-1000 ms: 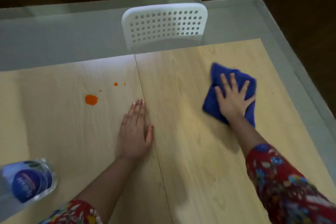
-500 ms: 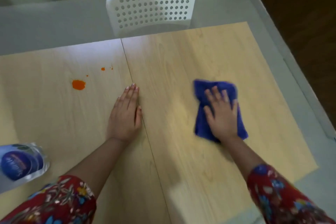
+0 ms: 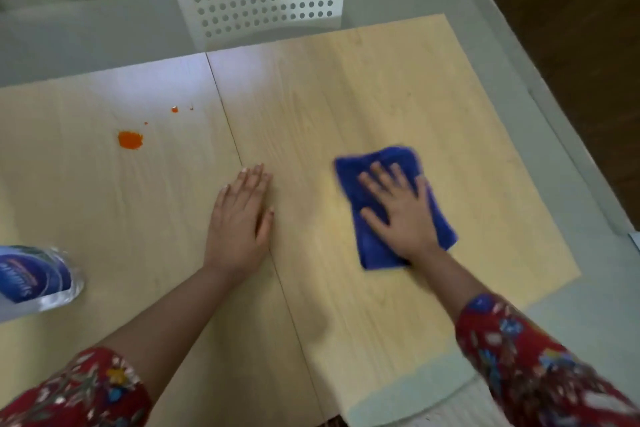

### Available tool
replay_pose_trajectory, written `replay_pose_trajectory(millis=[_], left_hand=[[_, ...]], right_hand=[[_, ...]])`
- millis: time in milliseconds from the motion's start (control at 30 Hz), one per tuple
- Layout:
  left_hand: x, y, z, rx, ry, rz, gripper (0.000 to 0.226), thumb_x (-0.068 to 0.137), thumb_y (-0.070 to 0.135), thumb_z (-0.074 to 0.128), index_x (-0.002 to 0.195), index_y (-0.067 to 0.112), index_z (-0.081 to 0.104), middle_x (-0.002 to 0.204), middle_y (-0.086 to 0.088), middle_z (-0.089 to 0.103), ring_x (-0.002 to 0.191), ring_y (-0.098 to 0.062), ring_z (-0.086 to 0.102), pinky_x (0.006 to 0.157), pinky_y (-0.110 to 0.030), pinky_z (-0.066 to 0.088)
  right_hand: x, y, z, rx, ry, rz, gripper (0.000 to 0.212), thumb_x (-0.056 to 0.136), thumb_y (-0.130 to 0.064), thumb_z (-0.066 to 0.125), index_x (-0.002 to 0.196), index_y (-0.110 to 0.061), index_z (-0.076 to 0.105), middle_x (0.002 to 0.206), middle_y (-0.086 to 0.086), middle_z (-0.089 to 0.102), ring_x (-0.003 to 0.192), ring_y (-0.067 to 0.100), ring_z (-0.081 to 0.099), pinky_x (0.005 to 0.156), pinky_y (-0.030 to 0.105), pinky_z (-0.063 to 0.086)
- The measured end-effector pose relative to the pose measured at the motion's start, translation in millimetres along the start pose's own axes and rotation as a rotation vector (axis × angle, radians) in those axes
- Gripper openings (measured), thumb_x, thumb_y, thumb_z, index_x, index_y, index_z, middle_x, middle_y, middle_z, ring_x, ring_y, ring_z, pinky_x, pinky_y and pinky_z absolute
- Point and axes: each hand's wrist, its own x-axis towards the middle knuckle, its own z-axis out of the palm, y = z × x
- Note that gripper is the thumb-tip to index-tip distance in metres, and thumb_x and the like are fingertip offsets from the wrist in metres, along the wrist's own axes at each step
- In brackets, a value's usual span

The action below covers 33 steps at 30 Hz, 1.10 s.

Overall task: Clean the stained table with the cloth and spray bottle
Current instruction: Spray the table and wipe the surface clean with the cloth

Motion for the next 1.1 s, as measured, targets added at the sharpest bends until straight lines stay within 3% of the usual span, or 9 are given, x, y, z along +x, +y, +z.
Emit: replay_pose_trajectory(millis=[133, 200, 300, 367, 633, 833, 1000, 1100], left_hand=[[-4.8, 27.7, 25.8, 0.060, -0.072, 0.082, 0.059, 0.098, 0.040, 0.030, 0.154, 0.026, 0.021, 0.161, 0.010, 0.015, 0.149, -0.008, 0.007, 0.120, -0.033, 0.004], [-4.9, 30.7, 31.8, 0.117, -0.068, 0.107, 0.058, 0.097, 0.039, 0.034, 0.153, 0.024, 0.025, 0.160, 0.007, 0.021, 0.148, -0.010, 0.013, 0.120, -0.035, 0.007], [-4.0, 28.2, 32.6, 0.123, -0.037, 0.116, 0.057, 0.097, 0.036, 0.037, 0.152, 0.022, 0.030, 0.159, 0.007, 0.023, 0.148, -0.012, 0.016, 0.120, -0.037, 0.011], [-4.4, 28.9, 31.3, 0.128, -0.030, 0.116, 0.056, 0.098, 0.036, 0.035, 0.152, 0.022, 0.029, 0.159, 0.007, 0.022, 0.148, -0.011, 0.014, 0.121, -0.037, 0.010], [-3.5, 28.7, 32.2, 0.122, 0.012, 0.190, 0.053, 0.097, 0.036, 0.035, 0.148, 0.019, 0.039, 0.156, 0.003, 0.032, 0.146, -0.013, 0.022, 0.120, -0.039, 0.014], [-3.3, 26.3, 36.0, 0.096, 0.049, 0.233, 0.052, 0.097, 0.035, 0.037, 0.145, 0.017, 0.044, 0.153, 0.002, 0.036, 0.144, -0.016, 0.029, 0.118, -0.042, 0.019], [-16.0, 24.2, 26.4, 0.021, 0.075, 0.199, 0.050, 0.098, 0.031, 0.038, 0.146, 0.019, 0.041, 0.154, 0.003, 0.036, 0.144, -0.016, 0.029, 0.118, -0.039, 0.018], [-40.7, 15.8, 17.5, -0.078, 0.036, 0.028, 0.055, 0.097, 0.023, 0.045, 0.151, 0.022, 0.032, 0.158, 0.005, 0.025, 0.148, -0.013, 0.017, 0.119, -0.035, 0.011]], right_hand=[[74.7, 20.7, -9.0, 0.061, 0.036, 0.441, 0.062, 0.094, -0.063, 0.021, 0.152, -0.043, 0.011, 0.163, -0.011, 0.005, 0.150, 0.023, 0.001, 0.116, 0.060, 0.002], [86.9, -14.7, -4.7, 0.042, 0.060, 0.398, 0.062, 0.095, -0.060, 0.022, 0.152, -0.041, 0.012, 0.163, -0.008, 0.007, 0.150, 0.026, 0.002, 0.116, 0.061, 0.001], [47.2, -59.7, 4.0, 0.027, 0.065, 0.012, 0.060, 0.096, -0.057, 0.027, 0.152, -0.039, 0.020, 0.162, -0.008, 0.013, 0.150, 0.024, 0.007, 0.117, 0.058, 0.003], [32.2, -50.0, 3.5, 0.049, 0.042, -0.087, 0.058, 0.096, -0.058, 0.028, 0.152, -0.040, 0.021, 0.161, -0.011, 0.014, 0.150, 0.019, 0.007, 0.118, 0.056, 0.003], [116.1, 75.0, -20.9, 0.161, 0.021, 0.495, 0.058, 0.096, -0.062, 0.024, 0.151, -0.046, 0.014, 0.162, -0.014, 0.007, 0.150, 0.018, 0.003, 0.118, 0.056, -0.001], [2.3, 118.4, -11.6, 0.175, 0.071, 0.810, 0.058, 0.097, -0.061, 0.024, 0.152, -0.044, 0.013, 0.162, -0.011, 0.007, 0.150, 0.018, 0.002, 0.118, 0.056, 0.000], [-65.7, 64.0, 1.7, 0.156, 0.046, 0.939, 0.060, 0.098, -0.059, 0.021, 0.153, -0.041, 0.007, 0.163, -0.009, 0.001, 0.150, 0.022, -0.004, 0.116, 0.060, -0.001], [-41.7, 1.6, 4.8, 0.118, 0.047, 0.733, 0.058, 0.098, -0.055, 0.025, 0.153, -0.041, 0.010, 0.163, -0.008, 0.003, 0.150, 0.026, -0.002, 0.115, 0.062, -0.001]])
